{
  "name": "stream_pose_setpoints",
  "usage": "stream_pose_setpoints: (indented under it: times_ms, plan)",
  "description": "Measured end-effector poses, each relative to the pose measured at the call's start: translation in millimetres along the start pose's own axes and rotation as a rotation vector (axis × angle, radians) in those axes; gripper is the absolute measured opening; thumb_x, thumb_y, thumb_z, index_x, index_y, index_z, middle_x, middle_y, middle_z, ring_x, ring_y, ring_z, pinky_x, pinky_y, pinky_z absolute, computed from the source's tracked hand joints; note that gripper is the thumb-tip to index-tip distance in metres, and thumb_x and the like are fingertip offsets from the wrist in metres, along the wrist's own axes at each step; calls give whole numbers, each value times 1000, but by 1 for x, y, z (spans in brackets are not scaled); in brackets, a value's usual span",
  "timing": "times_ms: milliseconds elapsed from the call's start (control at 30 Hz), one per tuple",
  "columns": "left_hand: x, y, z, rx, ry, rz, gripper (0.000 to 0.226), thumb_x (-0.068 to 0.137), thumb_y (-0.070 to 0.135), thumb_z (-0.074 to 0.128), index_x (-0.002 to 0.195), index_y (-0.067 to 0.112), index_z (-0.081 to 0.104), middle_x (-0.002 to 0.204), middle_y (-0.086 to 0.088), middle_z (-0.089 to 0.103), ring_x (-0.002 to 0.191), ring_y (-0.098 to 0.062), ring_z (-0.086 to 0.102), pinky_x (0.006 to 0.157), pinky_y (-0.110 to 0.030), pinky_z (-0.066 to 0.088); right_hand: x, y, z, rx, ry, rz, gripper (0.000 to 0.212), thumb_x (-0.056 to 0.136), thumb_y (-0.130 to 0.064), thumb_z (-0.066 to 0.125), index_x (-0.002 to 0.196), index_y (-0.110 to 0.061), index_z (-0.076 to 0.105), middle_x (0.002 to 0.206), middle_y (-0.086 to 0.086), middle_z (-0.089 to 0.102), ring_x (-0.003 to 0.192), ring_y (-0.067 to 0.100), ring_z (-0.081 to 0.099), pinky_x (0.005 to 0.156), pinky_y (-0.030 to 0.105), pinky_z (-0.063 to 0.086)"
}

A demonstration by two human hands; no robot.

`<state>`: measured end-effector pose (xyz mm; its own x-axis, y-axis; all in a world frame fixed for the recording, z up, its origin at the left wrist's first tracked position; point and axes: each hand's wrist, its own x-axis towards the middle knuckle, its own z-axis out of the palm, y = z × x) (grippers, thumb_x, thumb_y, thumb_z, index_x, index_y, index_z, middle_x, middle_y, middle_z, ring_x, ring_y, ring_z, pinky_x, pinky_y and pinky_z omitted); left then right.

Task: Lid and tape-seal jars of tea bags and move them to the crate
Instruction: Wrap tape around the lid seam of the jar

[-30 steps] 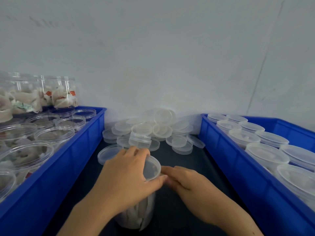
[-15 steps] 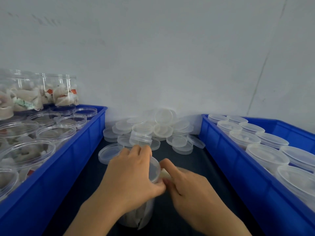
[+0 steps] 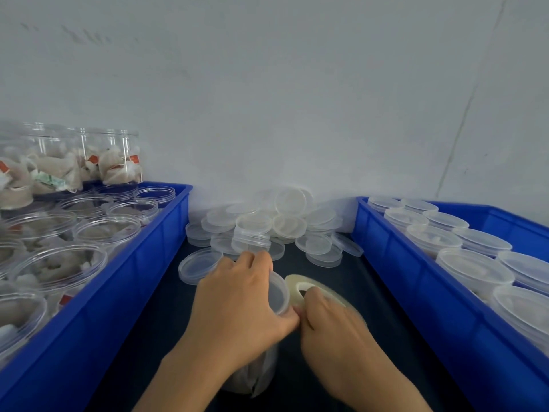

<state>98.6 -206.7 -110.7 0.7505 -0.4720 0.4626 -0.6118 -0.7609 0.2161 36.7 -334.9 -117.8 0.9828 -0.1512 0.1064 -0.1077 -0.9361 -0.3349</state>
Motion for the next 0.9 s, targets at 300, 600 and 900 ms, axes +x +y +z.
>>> stream_pose_setpoints:
  times_ms: [300, 600, 900]
  plan:
    - [0, -3, 1, -11, 27, 21, 52, 73, 72, 47, 109, 36, 38, 108, 20, 48, 95, -4, 44, 61, -20, 25, 2, 0, 17, 225, 179, 68, 32, 103, -34, 30, 74, -21, 38, 74, -6, 50, 65, 9, 43, 57, 23, 31]
    - [-1, -4, 0, -23, 12, 24, 54, 69, 69, 45, 111, 36, 40, 109, 19, 49, 99, -5, 46, 68, -23, 29, 15, 2, 14, 139, 179, 33, 31, 104, -32, 29, 76, -21, 32, 72, -9, 40, 69, 12, 40, 65, 31, 30]
    - [1, -4, -1, -22, -1, 38, 53, 70, 65, 51, 113, 35, 40, 110, 19, 49, 101, -7, 46, 70, -23, 30, 31, 1, 18, 116, 139, 75, 30, 102, -27, 33, 73, -22, 30, 71, -7, 43, 61, 8, 38, 59, 29, 29]
